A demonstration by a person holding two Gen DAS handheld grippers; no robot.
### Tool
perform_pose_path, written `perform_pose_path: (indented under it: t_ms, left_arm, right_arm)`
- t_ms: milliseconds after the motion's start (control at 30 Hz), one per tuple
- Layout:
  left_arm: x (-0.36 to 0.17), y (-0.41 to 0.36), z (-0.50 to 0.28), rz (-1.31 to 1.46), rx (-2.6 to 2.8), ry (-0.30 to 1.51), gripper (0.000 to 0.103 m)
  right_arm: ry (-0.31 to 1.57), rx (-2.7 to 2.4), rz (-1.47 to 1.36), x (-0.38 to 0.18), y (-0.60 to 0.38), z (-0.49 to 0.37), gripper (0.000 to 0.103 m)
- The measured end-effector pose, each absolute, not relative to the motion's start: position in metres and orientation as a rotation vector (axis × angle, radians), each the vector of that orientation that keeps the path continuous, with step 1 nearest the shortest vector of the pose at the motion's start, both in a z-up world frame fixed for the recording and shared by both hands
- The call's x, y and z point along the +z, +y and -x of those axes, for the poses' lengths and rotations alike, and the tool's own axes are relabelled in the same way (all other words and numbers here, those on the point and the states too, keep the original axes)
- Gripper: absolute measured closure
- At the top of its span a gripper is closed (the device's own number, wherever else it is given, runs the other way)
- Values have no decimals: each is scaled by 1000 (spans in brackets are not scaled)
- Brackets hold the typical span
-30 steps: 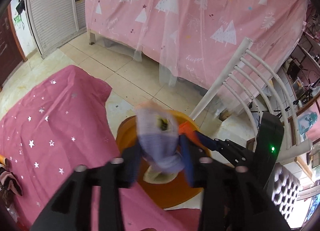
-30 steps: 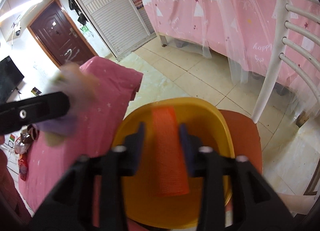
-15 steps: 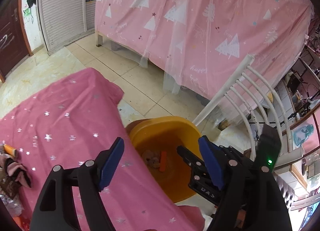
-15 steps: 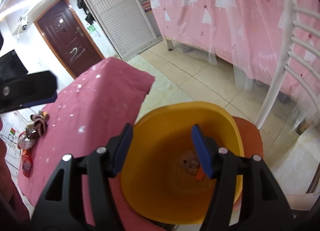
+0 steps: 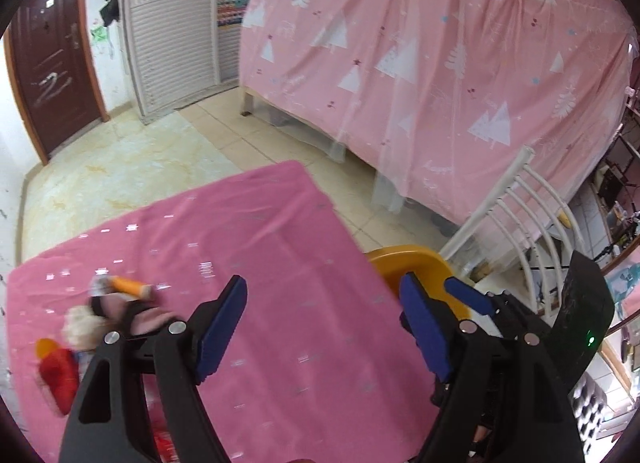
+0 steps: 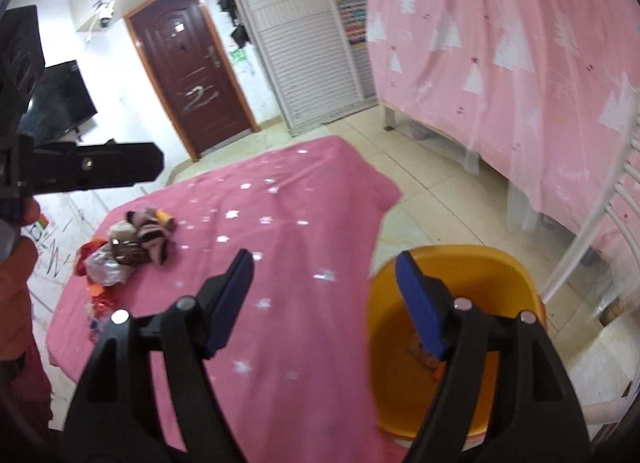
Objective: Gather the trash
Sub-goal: 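Move both open grippers back over the items on the table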
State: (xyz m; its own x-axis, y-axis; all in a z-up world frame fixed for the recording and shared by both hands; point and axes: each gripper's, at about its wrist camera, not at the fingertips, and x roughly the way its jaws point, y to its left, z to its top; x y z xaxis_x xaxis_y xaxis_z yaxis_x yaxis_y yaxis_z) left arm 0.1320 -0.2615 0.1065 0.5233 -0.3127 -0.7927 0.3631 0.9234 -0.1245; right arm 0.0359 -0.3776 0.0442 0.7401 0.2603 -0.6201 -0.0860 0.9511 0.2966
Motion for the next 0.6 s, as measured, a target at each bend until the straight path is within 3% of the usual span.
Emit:
perform_pose_path:
  t_ms: [600]
  left_arm:
    - [134,-106,-118,-78,-189,865,25]
  right_arm:
    - [748,345,-103,67,-255,-56,28]
